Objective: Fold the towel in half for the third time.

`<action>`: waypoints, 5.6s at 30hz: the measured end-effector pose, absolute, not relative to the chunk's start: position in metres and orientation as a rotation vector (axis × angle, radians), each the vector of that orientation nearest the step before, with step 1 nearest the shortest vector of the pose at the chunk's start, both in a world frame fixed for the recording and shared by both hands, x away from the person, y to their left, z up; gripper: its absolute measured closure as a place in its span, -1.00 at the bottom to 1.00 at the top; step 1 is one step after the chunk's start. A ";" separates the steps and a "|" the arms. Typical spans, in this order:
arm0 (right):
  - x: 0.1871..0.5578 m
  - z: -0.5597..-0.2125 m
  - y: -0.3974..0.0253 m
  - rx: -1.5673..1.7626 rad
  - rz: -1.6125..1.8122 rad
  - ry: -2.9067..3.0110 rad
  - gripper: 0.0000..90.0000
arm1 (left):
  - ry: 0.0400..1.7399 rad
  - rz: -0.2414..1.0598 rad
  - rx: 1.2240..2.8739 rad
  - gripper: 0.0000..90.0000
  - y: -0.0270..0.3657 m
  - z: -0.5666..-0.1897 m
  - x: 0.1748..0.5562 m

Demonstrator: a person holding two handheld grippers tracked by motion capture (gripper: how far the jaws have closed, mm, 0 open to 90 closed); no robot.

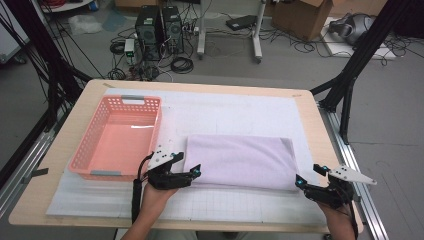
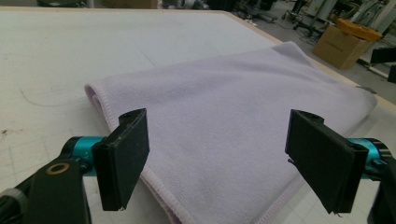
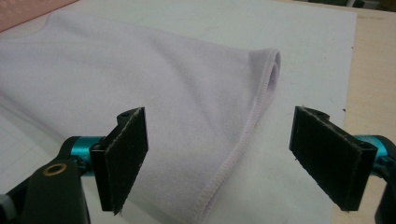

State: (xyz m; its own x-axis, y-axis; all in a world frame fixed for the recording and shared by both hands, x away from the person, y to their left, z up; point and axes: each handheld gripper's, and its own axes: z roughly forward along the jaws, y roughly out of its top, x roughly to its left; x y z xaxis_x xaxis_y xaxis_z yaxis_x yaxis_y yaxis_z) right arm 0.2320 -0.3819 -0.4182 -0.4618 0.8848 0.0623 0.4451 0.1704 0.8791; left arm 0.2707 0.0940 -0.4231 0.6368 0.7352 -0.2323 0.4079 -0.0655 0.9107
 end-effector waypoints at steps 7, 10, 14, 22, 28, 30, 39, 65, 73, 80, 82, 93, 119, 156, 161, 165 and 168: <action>0.232 -0.418 -0.380 1.231 1.223 2.007 -0.59 | 0.951 0.371 1.725 -0.47 0.091 -0.424 0.269; 0.231 -0.418 -0.380 1.228 1.231 2.008 -0.59 | 0.968 0.385 1.748 -0.43 0.089 -0.425 0.268; 0.232 -0.419 -0.378 1.221 1.231 2.019 -0.59 | 0.997 0.379 1.783 -0.41 0.090 -0.430 0.270; 0.235 -0.420 -0.370 1.208 1.236 2.048 -0.59 | 1.082 0.357 1.813 -0.25 0.093 -0.436 0.271; 0.241 -0.420 -0.363 1.198 1.246 2.062 -0.59 | 1.126 0.322 1.860 -0.14 0.093 -0.441 0.272; 0.244 -0.419 -0.361 1.198 1.242 2.063 -0.59 | 1.139 0.301 1.866 -0.10 0.092 -0.444 0.272; 0.267 -0.412 -0.342 1.167 1.251 2.090 -0.59 | 1.159 0.271 1.880 0.12 0.093 -0.451 0.271; 0.384 -0.397 -0.184 0.952 1.198 2.427 -0.59 | 1.203 0.315 1.853 0.44 0.089 -0.453 0.256; 0.410 -0.416 -0.163 0.988 1.180 2.515 -0.53 | 1.184 0.250 1.851 0.78 0.092 -0.454 0.260; 0.424 -0.423 -0.140 0.971 1.175 2.557 -0.30 | 1.193 0.214 1.831 0.80 0.094 -0.455 0.261; 0.426 -0.424 -0.130 0.939 1.169 2.585 -0.21 | 1.197 0.205 1.825 0.79 0.095 -0.455 0.262; 0.437 -0.431 -0.082 0.835 1.066 2.681 -0.12 | 1.206 0.152 1.804 0.79 0.100 -0.455 0.261; 0.427 -0.396 -0.089 0.769 1.388 2.588 0.84 | 1.114 0.122 1.720 0.82 0.115 -0.421 0.263; 0.406 -0.395 -0.254 1.027 1.405 2.306 0.84 | 0.872 -0.036 1.904 0.81 -0.054 -0.411 0.309; 0.403 -0.397 -0.272 1.072 1.382 2.277 0.83 | 0.863 -0.046 1.920 0.81 -0.075 -0.416 0.311; 0.401 -0.398 -0.285 1.092 1.360 2.251 0.83 | 0.868 -0.051 1.902 0.79 -0.086 -0.420 0.313; 0.401 -0.398 -0.293 1.116 1.366 2.241 0.83 | 0.857 -0.041 1.897 0.76 -0.089 -0.422 0.313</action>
State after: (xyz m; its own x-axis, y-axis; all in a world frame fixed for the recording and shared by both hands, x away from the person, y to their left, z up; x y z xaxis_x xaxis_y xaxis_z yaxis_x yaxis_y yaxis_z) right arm 0.4005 -0.2927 -0.3977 -0.6583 0.7391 0.1426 0.4654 0.2507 0.8488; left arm 0.3129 -0.0890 -0.4221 0.7470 0.5413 -0.3860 0.5760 -0.2369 0.7824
